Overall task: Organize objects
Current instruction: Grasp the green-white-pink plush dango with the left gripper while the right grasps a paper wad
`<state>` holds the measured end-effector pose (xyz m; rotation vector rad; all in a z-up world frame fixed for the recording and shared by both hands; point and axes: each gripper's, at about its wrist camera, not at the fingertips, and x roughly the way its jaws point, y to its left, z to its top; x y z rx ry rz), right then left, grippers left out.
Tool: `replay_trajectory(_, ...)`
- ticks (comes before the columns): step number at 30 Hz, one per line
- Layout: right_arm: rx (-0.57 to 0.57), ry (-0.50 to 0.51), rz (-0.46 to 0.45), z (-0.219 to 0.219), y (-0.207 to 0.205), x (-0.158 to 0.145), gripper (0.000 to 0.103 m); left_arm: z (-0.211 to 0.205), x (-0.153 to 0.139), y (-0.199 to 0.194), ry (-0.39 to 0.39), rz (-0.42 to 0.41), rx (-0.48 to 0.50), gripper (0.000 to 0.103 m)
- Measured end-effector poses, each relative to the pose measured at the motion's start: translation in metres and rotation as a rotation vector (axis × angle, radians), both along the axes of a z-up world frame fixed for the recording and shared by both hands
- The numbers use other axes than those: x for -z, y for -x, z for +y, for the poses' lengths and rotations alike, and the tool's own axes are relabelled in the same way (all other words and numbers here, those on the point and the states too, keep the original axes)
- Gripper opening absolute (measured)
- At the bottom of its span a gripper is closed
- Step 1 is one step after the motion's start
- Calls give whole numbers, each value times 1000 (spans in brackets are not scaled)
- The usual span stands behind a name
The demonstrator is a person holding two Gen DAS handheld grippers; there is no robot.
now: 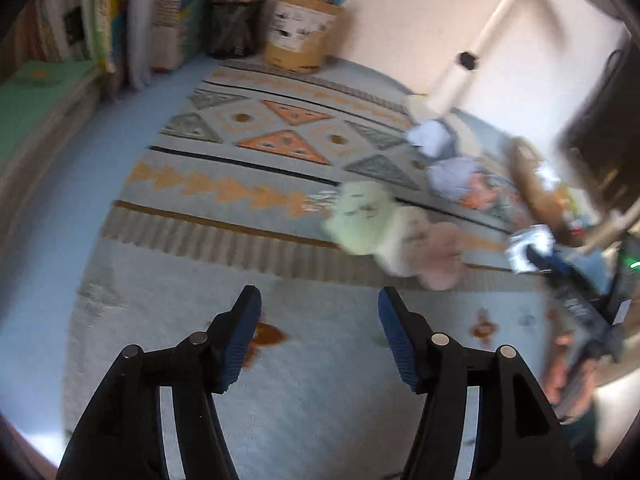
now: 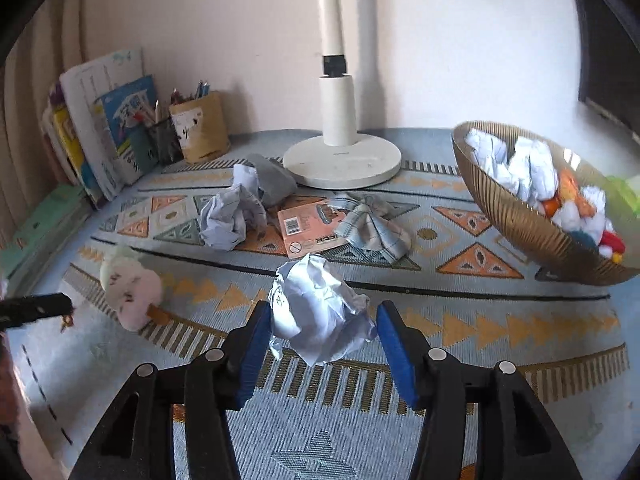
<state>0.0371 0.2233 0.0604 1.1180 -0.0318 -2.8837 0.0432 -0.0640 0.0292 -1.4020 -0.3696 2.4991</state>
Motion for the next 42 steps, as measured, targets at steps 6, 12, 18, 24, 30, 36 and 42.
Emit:
replay_trajectory(6, 8, 14, 15, 6, -1, -2, 85, 35, 15, 47, -300, -108, 23, 67)
replay_trajectory(12, 22, 68, 11, 15, 0, -4, 85, 108, 3, 96, -27, -45, 143, 69)
replay_trajectory(18, 30, 109, 12, 20, -2, -5, 95, 141, 5, 72, 202, 33, 228, 71)
replay_trajectory(24, 50, 194, 7, 34, -2, -5, 98, 121, -4, 47, 143, 34, 144, 71)
replay_trajectory(30, 48, 234, 9, 41, -2, -5, 98, 99, -4, 49, -19, -11, 93, 72)
replay_trajectory(36, 44, 214, 12, 37, -2, -6, 98, 131, 11, 79, 225, 15, -38, 56)
replay_trajectory(42, 24, 135, -34, 21, 5, 1, 98, 109, 6, 56, 224, 132, -18, 45)
